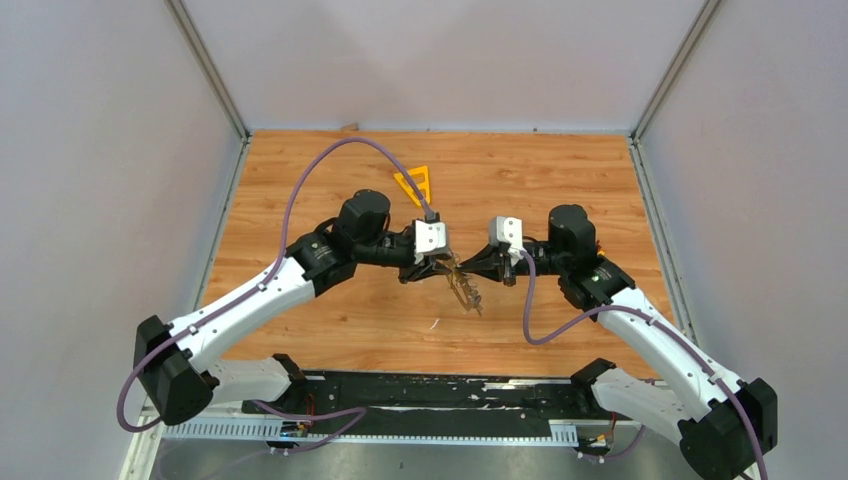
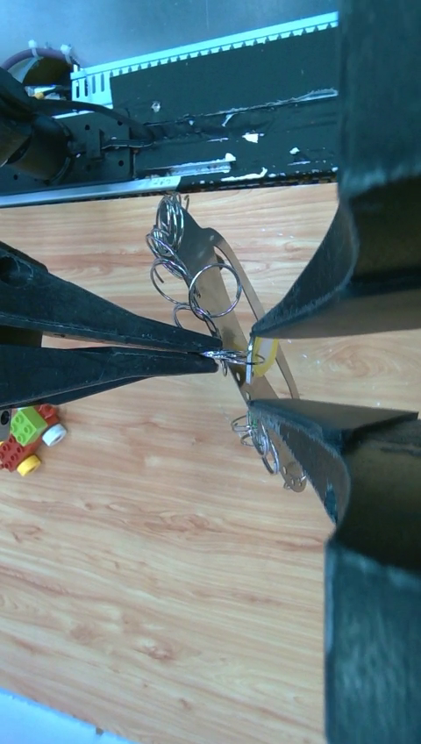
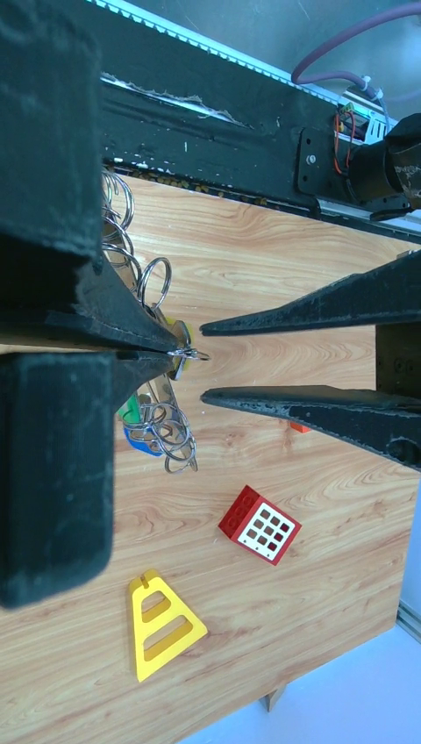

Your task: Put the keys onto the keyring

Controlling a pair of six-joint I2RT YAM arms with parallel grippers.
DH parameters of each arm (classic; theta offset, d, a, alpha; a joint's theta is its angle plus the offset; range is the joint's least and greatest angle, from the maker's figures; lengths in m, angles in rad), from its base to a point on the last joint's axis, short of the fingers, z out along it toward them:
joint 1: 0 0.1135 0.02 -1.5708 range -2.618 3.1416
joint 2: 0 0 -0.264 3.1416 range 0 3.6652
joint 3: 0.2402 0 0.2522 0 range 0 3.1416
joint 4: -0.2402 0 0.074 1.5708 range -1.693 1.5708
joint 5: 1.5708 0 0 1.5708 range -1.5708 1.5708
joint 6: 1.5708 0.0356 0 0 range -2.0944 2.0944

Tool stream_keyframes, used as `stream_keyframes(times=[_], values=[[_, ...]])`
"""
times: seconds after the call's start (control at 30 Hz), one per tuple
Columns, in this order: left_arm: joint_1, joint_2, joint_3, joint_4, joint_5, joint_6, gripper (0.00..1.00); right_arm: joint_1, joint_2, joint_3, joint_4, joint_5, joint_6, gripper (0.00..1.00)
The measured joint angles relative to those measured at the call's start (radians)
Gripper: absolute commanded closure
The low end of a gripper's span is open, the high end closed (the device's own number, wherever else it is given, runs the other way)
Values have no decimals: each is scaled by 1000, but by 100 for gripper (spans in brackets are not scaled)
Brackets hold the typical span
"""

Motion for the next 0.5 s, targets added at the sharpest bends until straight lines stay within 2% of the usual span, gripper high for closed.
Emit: stream_keyframes(times=[0.3, 0.5], values=[[0, 48, 18, -9, 16, 14, 91, -2, 0, 0, 0, 1, 1, 100], [0, 51, 26, -31, 19, 24, 100, -5, 0, 0, 0, 1, 0, 100]])
